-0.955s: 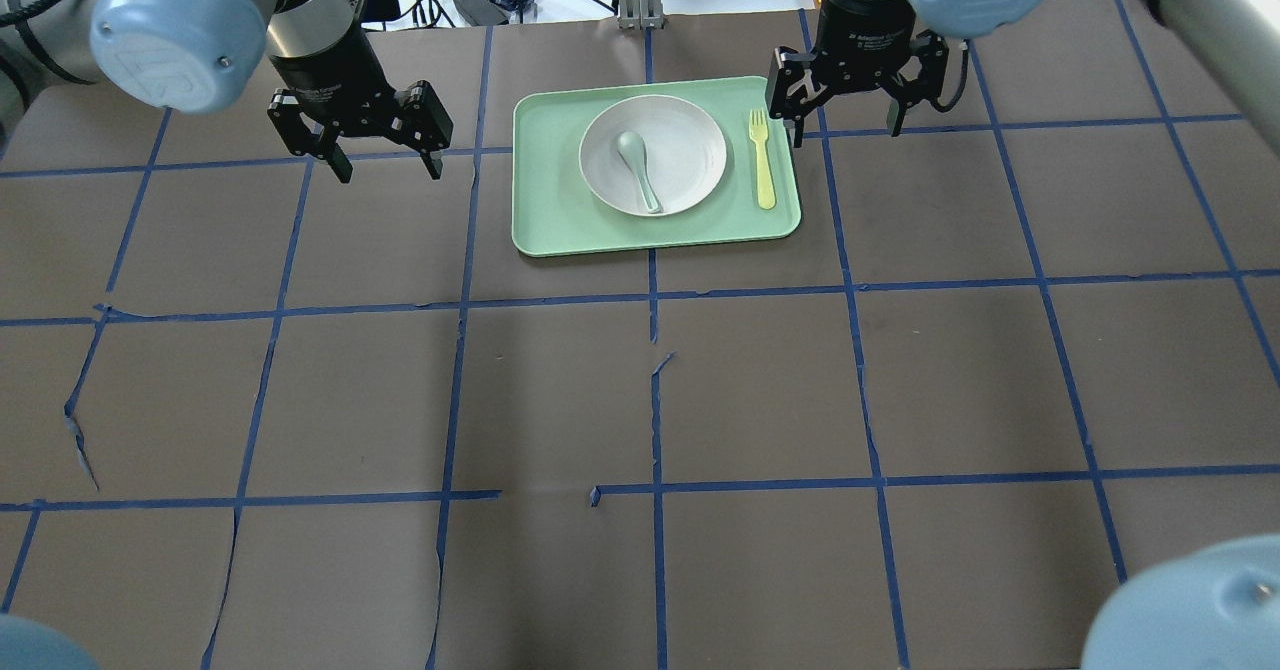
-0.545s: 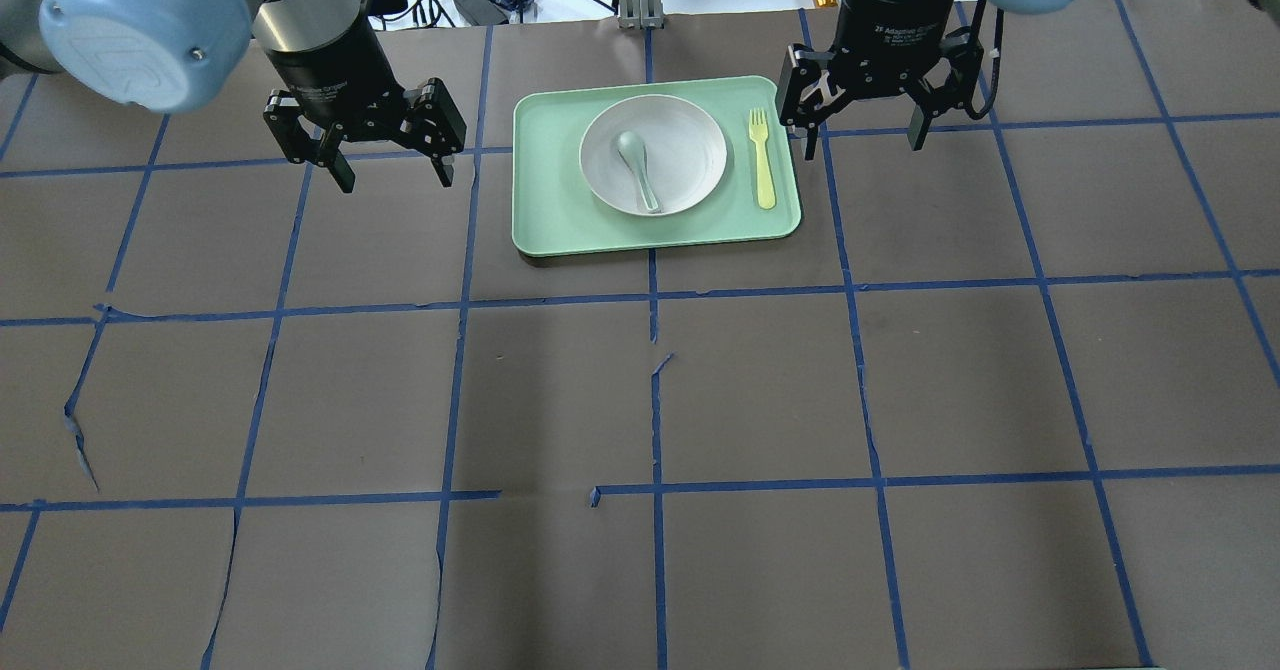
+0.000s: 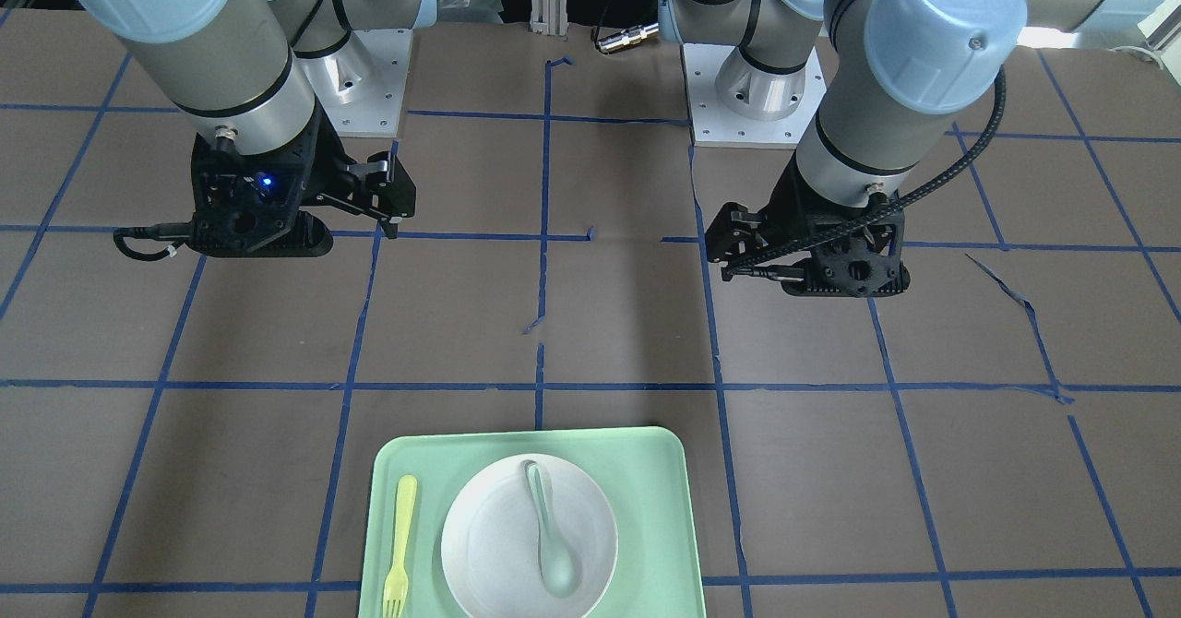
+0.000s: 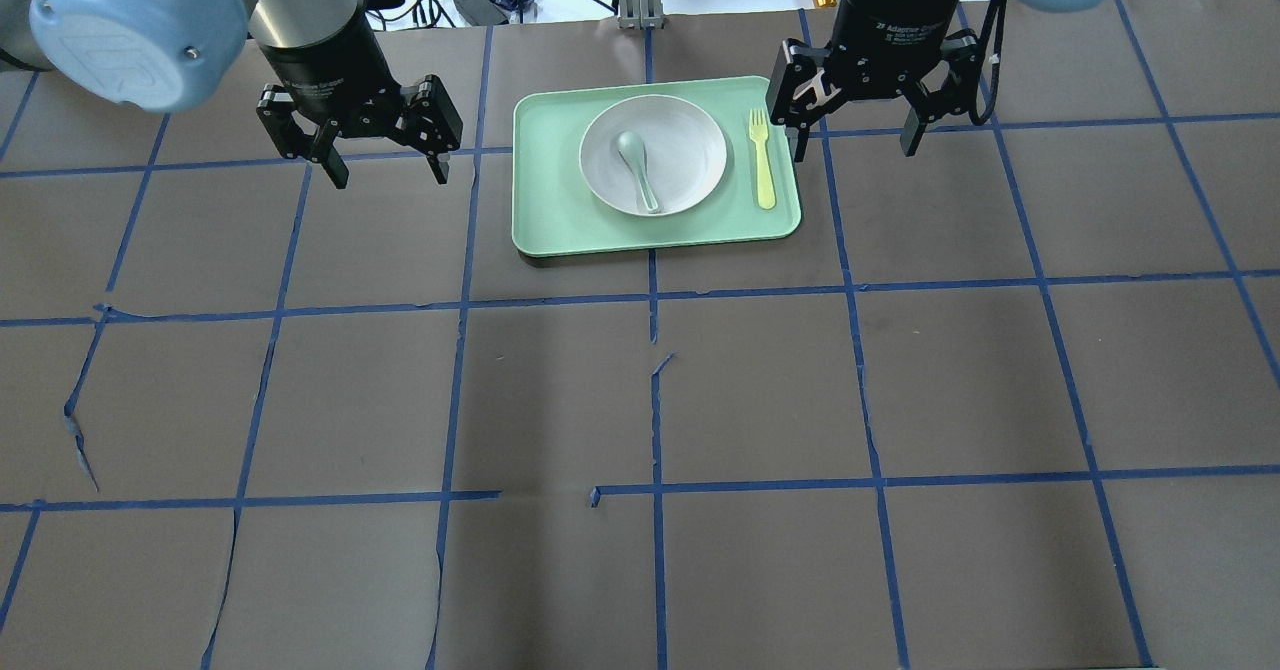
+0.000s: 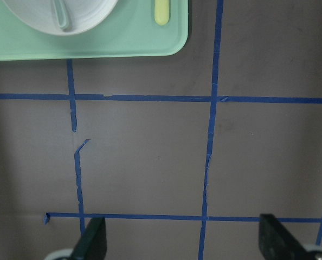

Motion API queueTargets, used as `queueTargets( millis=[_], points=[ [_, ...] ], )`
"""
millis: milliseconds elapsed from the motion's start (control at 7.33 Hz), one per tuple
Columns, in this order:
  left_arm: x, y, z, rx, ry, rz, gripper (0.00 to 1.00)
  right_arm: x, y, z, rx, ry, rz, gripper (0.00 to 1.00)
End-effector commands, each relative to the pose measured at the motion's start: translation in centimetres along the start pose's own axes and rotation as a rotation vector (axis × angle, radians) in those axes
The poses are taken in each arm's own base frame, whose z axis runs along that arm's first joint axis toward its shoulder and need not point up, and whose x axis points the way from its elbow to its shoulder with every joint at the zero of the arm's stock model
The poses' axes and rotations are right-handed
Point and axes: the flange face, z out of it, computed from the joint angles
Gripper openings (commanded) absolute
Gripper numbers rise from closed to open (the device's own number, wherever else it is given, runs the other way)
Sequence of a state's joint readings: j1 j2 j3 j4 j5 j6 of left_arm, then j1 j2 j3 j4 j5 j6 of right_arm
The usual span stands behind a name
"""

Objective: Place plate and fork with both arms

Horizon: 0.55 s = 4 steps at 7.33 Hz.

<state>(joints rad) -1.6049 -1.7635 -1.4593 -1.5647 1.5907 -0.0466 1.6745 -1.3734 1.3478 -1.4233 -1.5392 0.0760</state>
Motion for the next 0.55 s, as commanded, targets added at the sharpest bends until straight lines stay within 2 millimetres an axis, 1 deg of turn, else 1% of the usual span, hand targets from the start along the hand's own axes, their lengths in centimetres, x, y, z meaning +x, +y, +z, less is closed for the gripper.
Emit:
queueTargets(
  millis=[0,136,409],
  points=[
    [-0.25,-0.14,-0.26,0.01,-0.023,-0.003,1.0,0.0,0.32,-0.1,-0.005,0.001,0.0,1.0],
    [0.29,-0.16,0.12,0.0,0.03,-0.004,1.0,0.02,0.35,-0.07,-0.008,0.003,0.0,1.0],
    [0.2,-0.17,-0.11,0.005,0.031,-0.006,1.0,0.0,0.35,-0.07,-0.008,0.002,0.0,1.0]
  ],
)
